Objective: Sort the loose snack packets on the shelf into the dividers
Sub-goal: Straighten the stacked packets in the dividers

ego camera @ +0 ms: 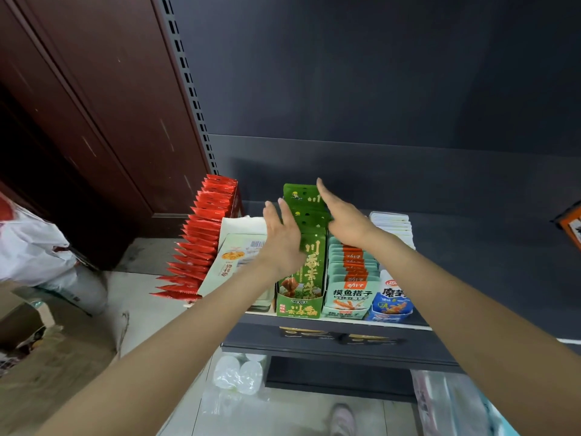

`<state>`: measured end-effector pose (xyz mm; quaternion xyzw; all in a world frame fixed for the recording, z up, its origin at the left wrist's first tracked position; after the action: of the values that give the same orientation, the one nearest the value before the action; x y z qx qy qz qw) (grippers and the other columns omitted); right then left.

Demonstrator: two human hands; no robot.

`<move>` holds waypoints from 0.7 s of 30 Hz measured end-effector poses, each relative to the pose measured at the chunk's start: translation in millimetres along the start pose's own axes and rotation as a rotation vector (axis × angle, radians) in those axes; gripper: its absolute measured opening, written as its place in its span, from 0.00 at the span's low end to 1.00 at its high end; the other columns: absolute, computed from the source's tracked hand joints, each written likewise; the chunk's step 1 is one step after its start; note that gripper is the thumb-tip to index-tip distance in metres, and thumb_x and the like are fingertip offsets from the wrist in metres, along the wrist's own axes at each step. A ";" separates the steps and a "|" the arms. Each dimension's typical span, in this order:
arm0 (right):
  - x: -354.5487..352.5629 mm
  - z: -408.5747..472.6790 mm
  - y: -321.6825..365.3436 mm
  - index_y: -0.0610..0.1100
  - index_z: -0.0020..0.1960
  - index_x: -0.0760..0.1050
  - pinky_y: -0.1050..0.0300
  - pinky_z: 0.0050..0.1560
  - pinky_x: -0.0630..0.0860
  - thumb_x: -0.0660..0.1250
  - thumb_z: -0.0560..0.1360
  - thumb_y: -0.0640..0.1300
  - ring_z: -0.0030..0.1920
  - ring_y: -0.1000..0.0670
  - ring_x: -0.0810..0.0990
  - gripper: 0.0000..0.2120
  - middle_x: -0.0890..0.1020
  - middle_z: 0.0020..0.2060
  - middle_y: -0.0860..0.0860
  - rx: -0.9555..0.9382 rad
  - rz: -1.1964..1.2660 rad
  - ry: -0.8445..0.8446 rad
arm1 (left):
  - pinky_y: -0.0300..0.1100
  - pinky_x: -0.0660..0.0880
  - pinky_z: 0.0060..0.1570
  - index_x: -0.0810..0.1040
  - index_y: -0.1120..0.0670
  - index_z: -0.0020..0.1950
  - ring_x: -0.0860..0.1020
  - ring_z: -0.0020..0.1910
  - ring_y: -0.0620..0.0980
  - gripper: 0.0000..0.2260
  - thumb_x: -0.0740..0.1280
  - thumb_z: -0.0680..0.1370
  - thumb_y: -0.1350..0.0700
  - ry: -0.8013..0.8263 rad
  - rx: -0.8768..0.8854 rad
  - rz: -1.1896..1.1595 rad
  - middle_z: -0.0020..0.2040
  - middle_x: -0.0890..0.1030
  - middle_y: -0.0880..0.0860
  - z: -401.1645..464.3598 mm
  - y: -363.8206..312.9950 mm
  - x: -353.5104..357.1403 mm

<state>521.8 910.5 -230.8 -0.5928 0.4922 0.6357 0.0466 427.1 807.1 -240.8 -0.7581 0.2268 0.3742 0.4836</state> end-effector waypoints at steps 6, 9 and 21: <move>0.0 3.2 0.2 0.54 0.76 0.36 0.59 0.43 0.75 0.54 0.76 0.28 0.49 0.48 0.78 0.40 0.59 0.75 0.46 0.009 -0.079 0.058 | 0.51 0.44 0.74 0.31 0.61 0.74 0.28 0.71 0.58 0.46 0.67 0.74 0.65 0.040 0.098 0.112 0.73 0.28 0.61 2.0 2.1 8.3; -10.7 5.1 -7.2 0.50 0.77 0.45 0.57 0.70 0.60 0.54 0.74 0.26 0.74 0.47 0.60 0.38 0.50 0.77 0.49 -0.022 -0.129 0.000 | 0.50 0.38 0.72 0.34 0.61 0.75 0.29 0.72 0.59 0.50 0.71 0.72 0.50 -0.042 0.236 0.524 0.73 0.29 0.62 2.5 7.3 4.5; -6.7 13.7 2.1 0.50 0.77 0.46 0.57 0.74 0.49 0.54 0.74 0.26 0.76 0.54 0.49 0.38 0.48 0.76 0.54 -0.151 -0.272 0.052 | 0.52 0.35 0.71 0.30 0.59 0.74 0.32 0.73 0.58 0.61 0.73 0.64 0.35 0.020 0.266 0.802 0.75 0.31 0.59 15.1 24.1 -3.6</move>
<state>512.7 922.2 -226.9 -0.6721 0.3593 0.6432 0.0748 402.7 810.3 -255.4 -0.5442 0.5549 0.4929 0.3912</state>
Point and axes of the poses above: each hand's wrist, its own z-axis towards the middle knuckle, its own x-axis out of the palm, y = z × x, the point moved 1 cm from there along z, towards the middle knuckle
